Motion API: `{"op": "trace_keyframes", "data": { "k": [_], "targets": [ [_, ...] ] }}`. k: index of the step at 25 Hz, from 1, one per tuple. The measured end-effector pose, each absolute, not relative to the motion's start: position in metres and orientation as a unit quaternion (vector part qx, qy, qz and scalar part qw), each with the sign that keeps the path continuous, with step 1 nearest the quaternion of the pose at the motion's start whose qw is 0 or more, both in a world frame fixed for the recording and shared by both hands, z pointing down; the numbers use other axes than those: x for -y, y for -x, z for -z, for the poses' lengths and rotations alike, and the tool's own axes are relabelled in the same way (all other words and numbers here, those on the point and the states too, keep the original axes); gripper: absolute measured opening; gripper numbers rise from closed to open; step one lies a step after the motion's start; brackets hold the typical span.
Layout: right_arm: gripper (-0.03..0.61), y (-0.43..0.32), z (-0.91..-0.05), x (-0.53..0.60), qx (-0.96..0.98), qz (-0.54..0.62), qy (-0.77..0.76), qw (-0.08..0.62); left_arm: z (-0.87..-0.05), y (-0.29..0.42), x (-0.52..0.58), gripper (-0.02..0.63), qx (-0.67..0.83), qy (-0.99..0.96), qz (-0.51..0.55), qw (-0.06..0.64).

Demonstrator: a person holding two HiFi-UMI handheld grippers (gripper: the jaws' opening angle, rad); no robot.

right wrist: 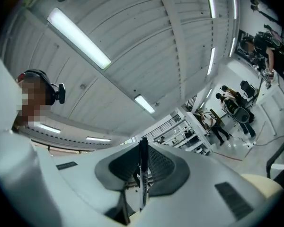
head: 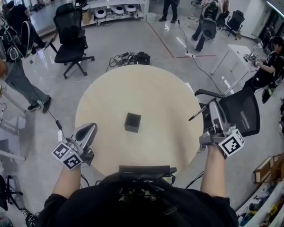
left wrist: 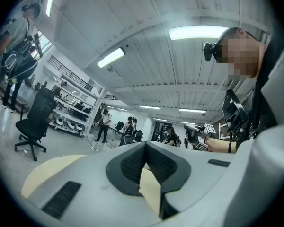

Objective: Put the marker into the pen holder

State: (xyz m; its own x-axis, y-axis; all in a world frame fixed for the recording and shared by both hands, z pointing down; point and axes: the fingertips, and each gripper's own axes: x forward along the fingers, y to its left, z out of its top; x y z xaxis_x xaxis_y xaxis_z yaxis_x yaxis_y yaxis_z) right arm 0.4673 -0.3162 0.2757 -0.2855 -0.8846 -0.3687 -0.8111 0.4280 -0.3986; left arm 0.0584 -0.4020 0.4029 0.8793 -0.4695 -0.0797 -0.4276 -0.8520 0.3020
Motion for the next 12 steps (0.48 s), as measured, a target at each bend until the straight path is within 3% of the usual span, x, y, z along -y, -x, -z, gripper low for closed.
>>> {"op": "trace_keyframes", "data": {
  "k": [12],
  "targets": [
    [0.060,-0.433,-0.270,0.340,-0.827,0.053,0.486,0.276,-0.415,-0.042,0.390,0.002,0.264,-0.951,0.069,0.147]
  ]
}}
